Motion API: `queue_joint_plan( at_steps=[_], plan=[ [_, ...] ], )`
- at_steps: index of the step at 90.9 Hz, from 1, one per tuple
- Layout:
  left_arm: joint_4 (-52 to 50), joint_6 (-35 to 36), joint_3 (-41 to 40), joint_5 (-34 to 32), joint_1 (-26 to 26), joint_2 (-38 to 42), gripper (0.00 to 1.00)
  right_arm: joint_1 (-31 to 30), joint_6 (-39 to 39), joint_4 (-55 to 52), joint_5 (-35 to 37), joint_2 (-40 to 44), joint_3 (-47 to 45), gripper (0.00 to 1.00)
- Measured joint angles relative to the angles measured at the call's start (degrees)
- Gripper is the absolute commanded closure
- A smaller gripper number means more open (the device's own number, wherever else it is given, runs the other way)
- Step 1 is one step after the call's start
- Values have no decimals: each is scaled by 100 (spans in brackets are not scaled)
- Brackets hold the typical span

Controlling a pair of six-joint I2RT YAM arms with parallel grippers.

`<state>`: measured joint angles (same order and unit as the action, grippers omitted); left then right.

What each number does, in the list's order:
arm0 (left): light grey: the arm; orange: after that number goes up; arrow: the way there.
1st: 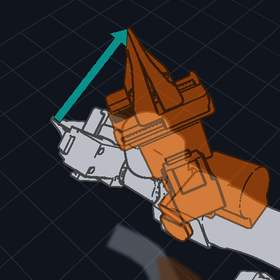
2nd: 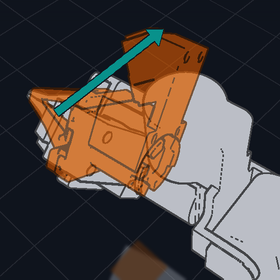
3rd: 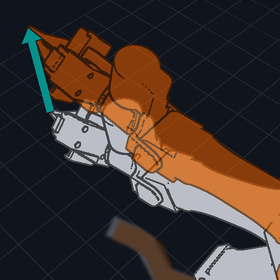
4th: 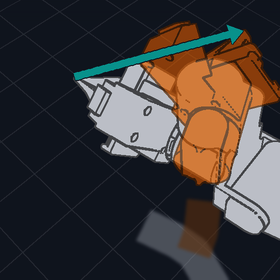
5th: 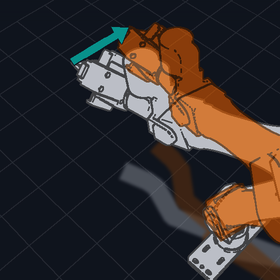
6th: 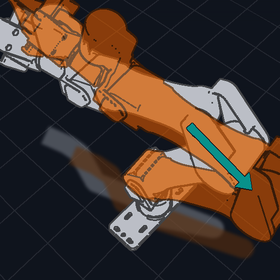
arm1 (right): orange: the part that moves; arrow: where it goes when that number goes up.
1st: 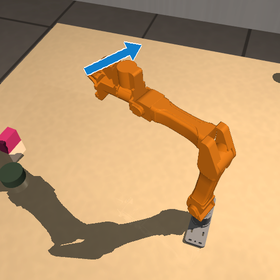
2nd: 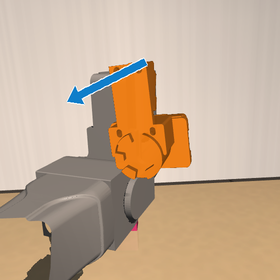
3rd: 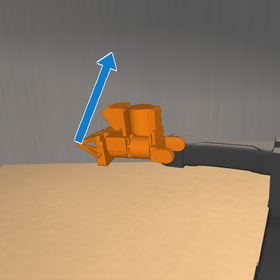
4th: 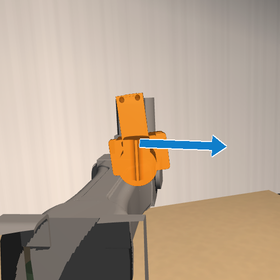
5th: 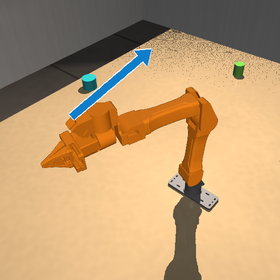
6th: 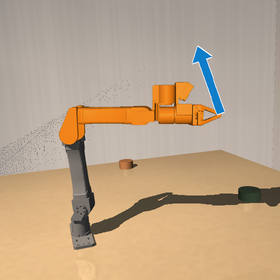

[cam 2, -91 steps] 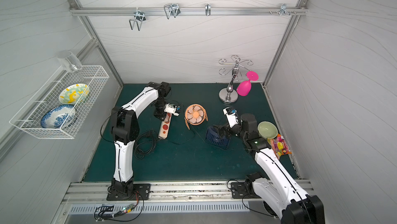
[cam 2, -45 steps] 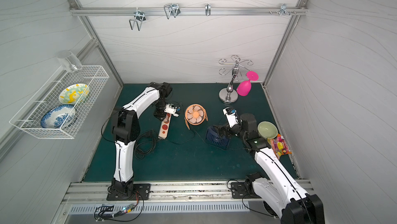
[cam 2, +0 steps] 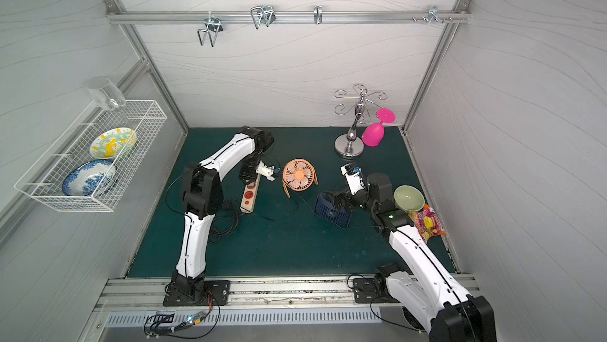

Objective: Plug the desk fan into the power strip
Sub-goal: Insert the plug into the socket.

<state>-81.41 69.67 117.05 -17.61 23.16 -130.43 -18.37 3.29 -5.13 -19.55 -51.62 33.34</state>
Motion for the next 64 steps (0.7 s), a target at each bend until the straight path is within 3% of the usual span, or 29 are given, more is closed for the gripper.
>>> queue_joint_plan(
  at_steps=[23,64],
  plan=[
    [-184,-251,142,-372,122,-151,100,0,0,0,0,2,0,1],
    [269,-216,-431,-570,120,11,100,0,0,-2,2,9,0,1]
  ],
)
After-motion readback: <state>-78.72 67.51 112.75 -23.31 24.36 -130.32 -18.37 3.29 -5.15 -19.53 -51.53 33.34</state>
